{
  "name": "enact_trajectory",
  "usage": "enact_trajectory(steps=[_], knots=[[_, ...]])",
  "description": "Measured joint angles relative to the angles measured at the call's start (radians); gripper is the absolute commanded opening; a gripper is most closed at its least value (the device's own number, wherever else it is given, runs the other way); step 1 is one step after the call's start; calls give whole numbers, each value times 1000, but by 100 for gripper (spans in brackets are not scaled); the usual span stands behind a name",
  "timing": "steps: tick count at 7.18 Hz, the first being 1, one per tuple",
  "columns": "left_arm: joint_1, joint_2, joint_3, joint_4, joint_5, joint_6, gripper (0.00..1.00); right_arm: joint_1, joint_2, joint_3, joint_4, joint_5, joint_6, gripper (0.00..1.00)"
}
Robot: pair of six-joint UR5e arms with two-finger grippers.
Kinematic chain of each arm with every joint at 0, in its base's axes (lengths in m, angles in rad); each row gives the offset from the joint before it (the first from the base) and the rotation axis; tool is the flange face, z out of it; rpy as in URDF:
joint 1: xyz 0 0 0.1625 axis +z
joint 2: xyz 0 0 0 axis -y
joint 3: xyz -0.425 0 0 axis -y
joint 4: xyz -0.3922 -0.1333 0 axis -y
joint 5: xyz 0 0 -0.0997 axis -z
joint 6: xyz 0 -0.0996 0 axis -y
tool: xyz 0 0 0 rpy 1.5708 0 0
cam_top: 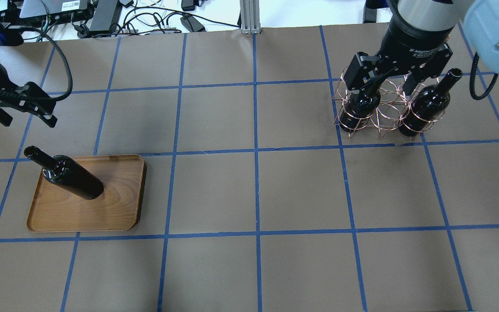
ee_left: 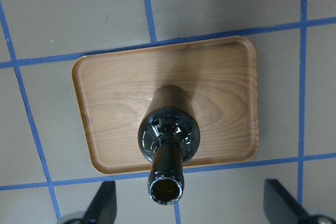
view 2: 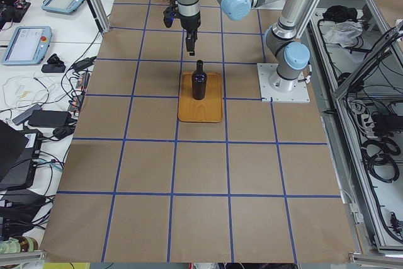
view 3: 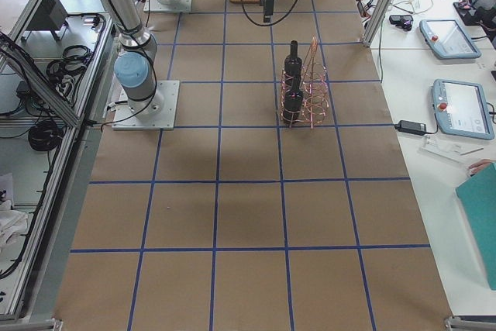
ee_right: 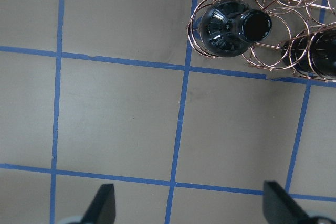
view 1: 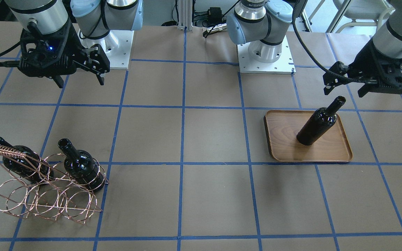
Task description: Take wine from basket and place on tray
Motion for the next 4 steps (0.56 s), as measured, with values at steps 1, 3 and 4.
enact_trajectory(steps=[1, 3, 4], knots=[[-62, 14, 12, -8, -13, -88, 100, -1, 0, 0, 0, -3, 0, 100], [-194, 46, 19, -11, -30, -220, 100, -1, -3, 0, 0, -4, 0, 100], [-260, 56, 19, -12, -35, -270, 100, 0, -5, 0, 0, -5, 1, 100]])
